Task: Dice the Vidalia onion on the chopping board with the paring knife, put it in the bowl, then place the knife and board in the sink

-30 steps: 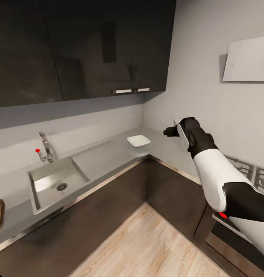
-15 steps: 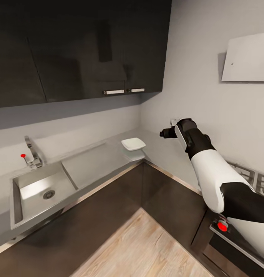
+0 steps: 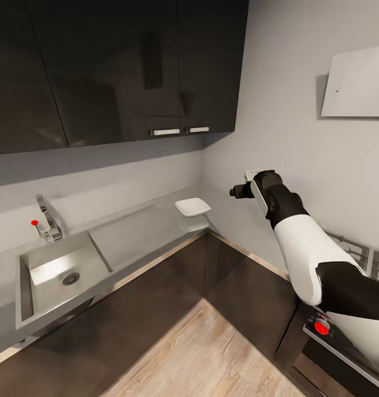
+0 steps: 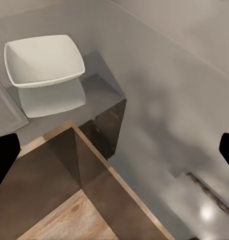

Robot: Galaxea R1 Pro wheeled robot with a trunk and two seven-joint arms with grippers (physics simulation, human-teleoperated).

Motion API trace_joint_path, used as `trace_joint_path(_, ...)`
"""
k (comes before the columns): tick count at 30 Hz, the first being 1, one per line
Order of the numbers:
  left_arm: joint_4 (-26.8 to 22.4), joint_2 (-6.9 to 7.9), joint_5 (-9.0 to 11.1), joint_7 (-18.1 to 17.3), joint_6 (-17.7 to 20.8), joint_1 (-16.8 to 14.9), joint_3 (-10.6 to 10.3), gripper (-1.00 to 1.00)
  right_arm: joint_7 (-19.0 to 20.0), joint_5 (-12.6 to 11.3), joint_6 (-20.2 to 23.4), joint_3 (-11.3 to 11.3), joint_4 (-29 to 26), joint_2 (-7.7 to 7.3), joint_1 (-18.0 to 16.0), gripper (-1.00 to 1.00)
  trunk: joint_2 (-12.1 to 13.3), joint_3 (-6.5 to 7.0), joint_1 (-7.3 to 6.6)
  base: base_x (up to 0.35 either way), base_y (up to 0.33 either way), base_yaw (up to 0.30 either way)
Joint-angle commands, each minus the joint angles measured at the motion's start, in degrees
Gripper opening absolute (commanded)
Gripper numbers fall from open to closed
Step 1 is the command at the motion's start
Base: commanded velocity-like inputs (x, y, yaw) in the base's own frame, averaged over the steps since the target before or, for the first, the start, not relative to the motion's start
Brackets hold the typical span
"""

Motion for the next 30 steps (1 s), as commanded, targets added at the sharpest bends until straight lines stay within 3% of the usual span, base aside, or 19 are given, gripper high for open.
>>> trace_joint_path(1,-0.1,0.0,0.3,0.1,-0.1,0.0,-0.1,1.0,0.1,0.4,0.3,0.1,0.1,-0.01,0.0,1.0,-0.1,-0.12,0.05,0.127,-0.139,0.181)
trace_joint_path(21,-0.1,0.0,0.3,0.1,-0.1,0.0,-0.1,1.0,0.1,0.5,-0.2,0.0,0.8,-0.54,0.0,1.0,-0.1,-0.48,0.05,0.209,-0.211,0.236)
trace_joint_path(30,-0.2,0.0,0.2,0.1,-0.1,0.0,-0.1,1.0,0.0,0.5,-0.5,0.0,0.8,-0.51,0.0,1.0,-0.1,-0.51,0.05,0.202,-0.075,0.047)
